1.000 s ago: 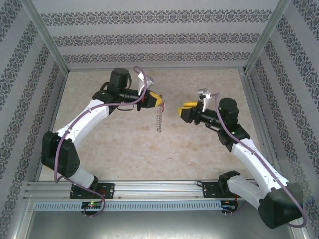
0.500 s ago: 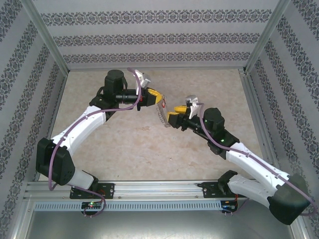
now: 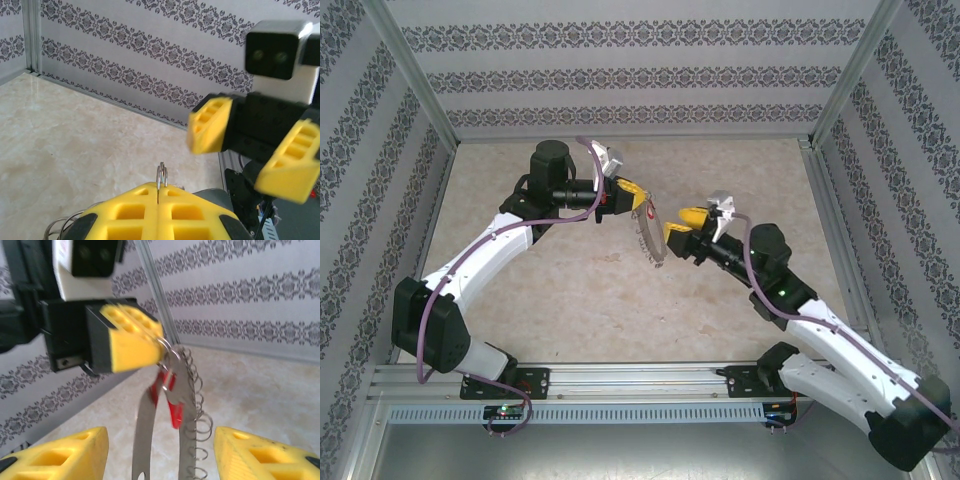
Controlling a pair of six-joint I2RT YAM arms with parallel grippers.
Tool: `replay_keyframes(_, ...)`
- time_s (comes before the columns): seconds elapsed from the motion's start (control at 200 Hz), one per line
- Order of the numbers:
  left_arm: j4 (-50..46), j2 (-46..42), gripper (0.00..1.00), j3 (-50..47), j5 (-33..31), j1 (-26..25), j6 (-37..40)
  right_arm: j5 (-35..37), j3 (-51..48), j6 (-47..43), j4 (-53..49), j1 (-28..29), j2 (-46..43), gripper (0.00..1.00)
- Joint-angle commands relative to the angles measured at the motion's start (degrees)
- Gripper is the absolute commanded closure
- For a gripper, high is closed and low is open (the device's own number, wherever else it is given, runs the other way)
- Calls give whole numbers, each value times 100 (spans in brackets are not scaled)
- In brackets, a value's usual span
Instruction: Put the keys on the keyring
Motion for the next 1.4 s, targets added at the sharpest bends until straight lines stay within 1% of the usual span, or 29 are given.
replay_keyframes(0.0,108,-211,100,71,242,-50,116,129,-13,-92,-173,-121,-217,42)
replay_keyframes(0.11,60,-229,100,107,333,-51,125,133,8,-4,-145,-242,-15,42)
replay_keyframes(0.25,38,-266,100,115,380,-57,107,154,75,-12,87,-196,509,44)
replay_keyframes(0.495,-11,-307,100,118,393,-88,94,351,348,-296,189,169,1100,46)
replay_keyframes(0.839,-10,-344,100,125,336,-188,89,739,762,-694,176,702,1508,45)
replay_keyframes(0.994,2,-360,100,108,310,-219,107,860,820,-781,154,769,1552,46)
replay_keyframes(1.064,-9,-358,100,105,307,-218,107,921,813,-811,134,771,1527,48)
replay_keyframes(1.179,-5,-365,100,82,294,-235,125,983,811,-881,56,770,1446,55)
replay_keyframes(1.394,-12,-385,100,41,283,-231,135,1012,822,-943,-54,765,1363,64)
